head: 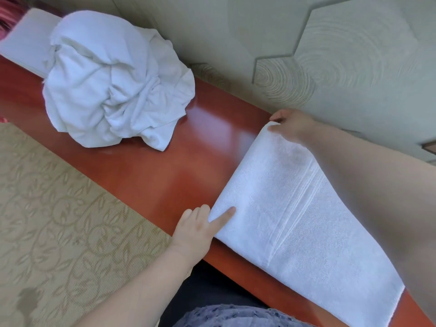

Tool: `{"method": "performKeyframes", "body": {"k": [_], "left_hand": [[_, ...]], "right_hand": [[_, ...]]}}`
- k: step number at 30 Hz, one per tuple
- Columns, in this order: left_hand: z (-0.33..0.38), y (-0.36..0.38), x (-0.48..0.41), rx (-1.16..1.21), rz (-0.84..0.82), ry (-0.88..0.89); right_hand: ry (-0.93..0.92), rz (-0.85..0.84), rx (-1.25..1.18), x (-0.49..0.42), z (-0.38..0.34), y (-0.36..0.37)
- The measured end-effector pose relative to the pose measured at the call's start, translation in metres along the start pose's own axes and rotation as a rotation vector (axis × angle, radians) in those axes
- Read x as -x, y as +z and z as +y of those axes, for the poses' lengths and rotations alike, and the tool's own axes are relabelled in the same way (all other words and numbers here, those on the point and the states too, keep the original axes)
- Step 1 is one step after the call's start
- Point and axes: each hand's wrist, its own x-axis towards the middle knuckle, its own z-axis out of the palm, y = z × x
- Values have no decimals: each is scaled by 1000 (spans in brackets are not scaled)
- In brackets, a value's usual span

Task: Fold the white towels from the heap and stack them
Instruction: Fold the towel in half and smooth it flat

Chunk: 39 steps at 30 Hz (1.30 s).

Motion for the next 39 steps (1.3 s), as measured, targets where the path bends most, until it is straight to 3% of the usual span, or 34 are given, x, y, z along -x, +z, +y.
{"method": "performKeyframes", "body": {"k": [3, 6, 8, 11, 13, 16, 18, 22, 25, 30, 32, 35, 39], "left_hand": [[-7, -1, 6, -22, -27, 40], [-12, -1, 4, -19, 11, 53], [-12, -3, 4, 31, 39, 34], [-9, -8, 14, 123, 72, 100], [0, -17, 7, 169, 69, 210], [24, -10, -16, 136, -6, 194], [36, -1, -28, 65, -108, 89], [39, 5, -29, -56, -300, 41], [38, -3, -23, -69, -334, 27], [46, 0, 7, -53, -356, -66], [47, 0, 11, -41, -350, -69], [49, -4, 5, -43, -349, -55], [61, -12, -22, -14, -366, 29]], "right_hand": [[-46, -58, 112, -3, -11, -5], [-90, 15, 35, -2, -10, 6], [-147, 113, 176, 7, -6, 16], [-383, 362, 481, 37, 4, 41], [-548, 343, 582, 62, 14, 65], [-480, 64, 734, 83, 28, 95], [-419, 17, 766, 81, 32, 97], [-324, 17, 807, 65, 17, 90], [-268, 32, 780, 73, 11, 94], [-669, -103, 788, 144, 46, 124], [-685, -115, 787, 142, 51, 121], [-588, -77, 824, 121, 45, 105], [-329, 73, 756, 101, 60, 71]]}}
